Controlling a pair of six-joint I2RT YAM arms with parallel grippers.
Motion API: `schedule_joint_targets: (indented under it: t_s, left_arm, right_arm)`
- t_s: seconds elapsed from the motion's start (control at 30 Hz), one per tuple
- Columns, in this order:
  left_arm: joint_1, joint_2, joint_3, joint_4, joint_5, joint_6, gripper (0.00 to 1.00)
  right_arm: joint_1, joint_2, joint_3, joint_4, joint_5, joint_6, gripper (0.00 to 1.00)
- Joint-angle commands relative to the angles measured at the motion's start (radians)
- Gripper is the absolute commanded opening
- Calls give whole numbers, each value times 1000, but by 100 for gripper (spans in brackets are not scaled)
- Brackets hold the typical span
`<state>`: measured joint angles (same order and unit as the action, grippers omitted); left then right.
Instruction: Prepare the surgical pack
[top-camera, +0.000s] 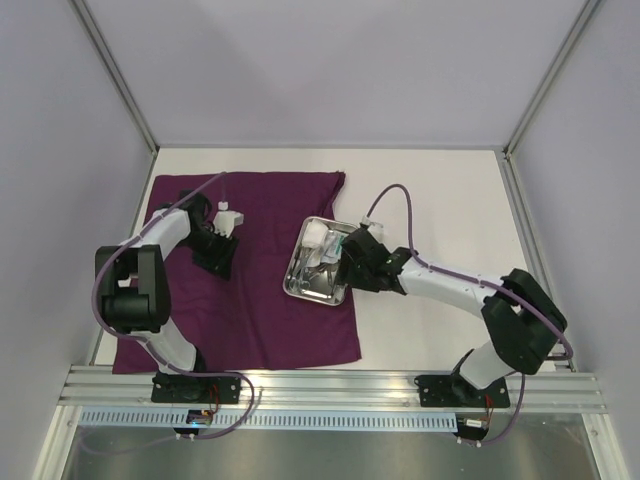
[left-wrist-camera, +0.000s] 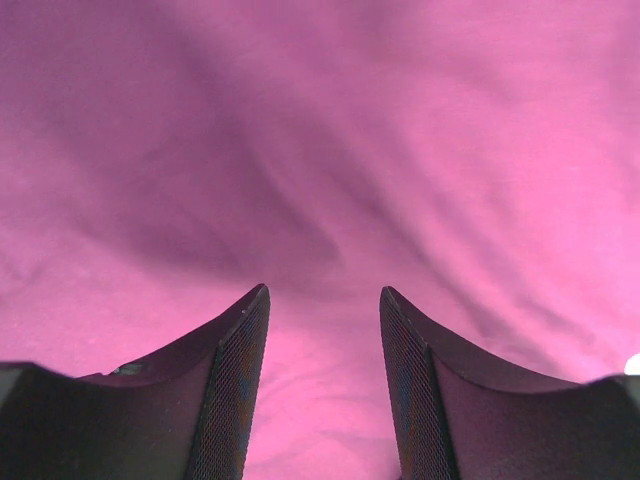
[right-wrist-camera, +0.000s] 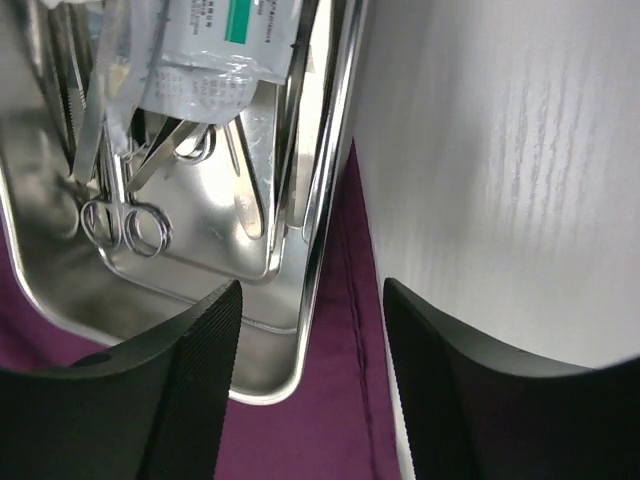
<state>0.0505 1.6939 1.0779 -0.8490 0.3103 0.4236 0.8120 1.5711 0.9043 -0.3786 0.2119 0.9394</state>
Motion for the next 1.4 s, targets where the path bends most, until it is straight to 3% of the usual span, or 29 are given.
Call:
schedule_joint_targets:
  t_s: [0.0,0.13,0.33,0.43,0.53,0.77,0.87,0.9,0.97,1.3,1.37]
  left_arm:
    - [-46,-76,60,-54,52,24,57]
    - [-139,-105,85,-100,84,43,57]
    - [-224,-76,146,-157,98,40,58]
    - [-247,-66,155,-162,98,30,58]
    - [-264,-63,159,-167,105,24,58]
    - [-320,-27,163,-157,113,3,58]
    - [-353,-10,165,-154,105,-5,58]
    - [-366,-4,165,-151,104,-6,57]
    - [-374,6,169,-151,102,-8,57]
    - [-374,20,186,-160,102,-2,57]
    - [-374,15,183,-160,87,-2,57]
  right_arm:
    - [-32,-108,87,-74,-32,-256,62]
    - [-131,-94,256,-133,-252,-604,66]
    - [-221,151,519,-167,-253,-1015,59]
    - [-249,349,700,-259,-290,-1109,51]
    - [-251,483,827,-322,-293,-1181,51]
    - [-255,599,940,-325,-285,-1208,50]
    - [-257,613,933,-312,-307,-1211,38]
    - [-257,616,930,-304,-307,-1214,28]
    - [-257,625,921,-293,-304,-1220,23]
    - [-260,659,910,-293,-331,-1243,27]
    - [-260,658,900,-293,-330,-1235,22]
